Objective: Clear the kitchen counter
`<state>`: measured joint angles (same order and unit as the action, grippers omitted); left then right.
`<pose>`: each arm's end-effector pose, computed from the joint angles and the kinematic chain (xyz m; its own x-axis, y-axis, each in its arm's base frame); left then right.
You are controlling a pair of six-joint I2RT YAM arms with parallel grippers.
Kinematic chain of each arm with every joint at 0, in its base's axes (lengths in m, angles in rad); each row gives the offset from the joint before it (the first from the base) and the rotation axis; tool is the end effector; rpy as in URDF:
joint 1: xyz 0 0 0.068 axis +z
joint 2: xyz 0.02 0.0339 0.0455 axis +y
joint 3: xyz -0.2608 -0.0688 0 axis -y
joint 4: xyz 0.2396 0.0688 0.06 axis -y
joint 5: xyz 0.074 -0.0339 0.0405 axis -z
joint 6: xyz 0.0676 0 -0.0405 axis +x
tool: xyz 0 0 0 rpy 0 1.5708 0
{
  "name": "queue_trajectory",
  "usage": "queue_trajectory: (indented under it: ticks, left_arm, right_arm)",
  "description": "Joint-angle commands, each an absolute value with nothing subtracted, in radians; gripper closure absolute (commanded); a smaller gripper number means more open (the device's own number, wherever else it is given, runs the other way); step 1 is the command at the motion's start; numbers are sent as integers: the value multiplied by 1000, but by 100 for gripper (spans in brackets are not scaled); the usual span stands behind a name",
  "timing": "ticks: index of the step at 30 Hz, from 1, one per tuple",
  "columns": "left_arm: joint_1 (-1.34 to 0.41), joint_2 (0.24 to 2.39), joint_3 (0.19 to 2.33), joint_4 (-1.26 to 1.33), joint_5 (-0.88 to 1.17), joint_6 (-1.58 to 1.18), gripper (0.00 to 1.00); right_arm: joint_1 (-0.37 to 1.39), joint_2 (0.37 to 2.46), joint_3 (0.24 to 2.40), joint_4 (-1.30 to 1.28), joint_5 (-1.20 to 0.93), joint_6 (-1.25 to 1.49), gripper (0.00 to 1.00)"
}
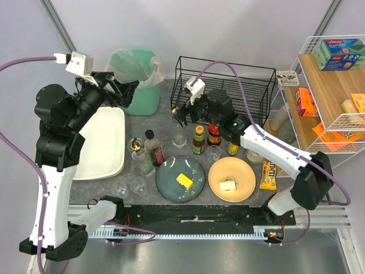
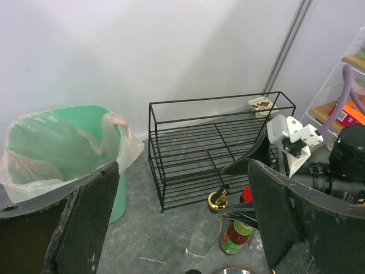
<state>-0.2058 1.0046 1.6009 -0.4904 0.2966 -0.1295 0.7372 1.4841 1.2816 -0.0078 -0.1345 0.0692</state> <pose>0.1746 -0.0566 0.5325 0.0406 -0.1346 -0.9901 0.4893 0.8666 -0.0978 0.2768 0.2635 0.3545 -0.2070 -0.0954 -0.9737 -0.7507 0.6537 0.0955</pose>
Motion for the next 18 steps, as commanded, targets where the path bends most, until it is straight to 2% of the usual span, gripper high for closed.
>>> queue_trajectory:
  ticks: [1,7,14,18]
  left_arm:
    - [-201,988,1589,-446,290,-110,1]
    - [-201,985,1578,-443,291,-113,1]
    - [-201,966,1574,-442,255,-94,1]
    - [-201,966,1574,-442,256,-94,1]
  right_arm:
    - [756,1511,1236,176,-106,63,5]
    - [782,1554,1206,247,-100,66,13]
    - [810,1572,1174,273,55,87,26]
    - [818,1575,1152,281,74,86,33]
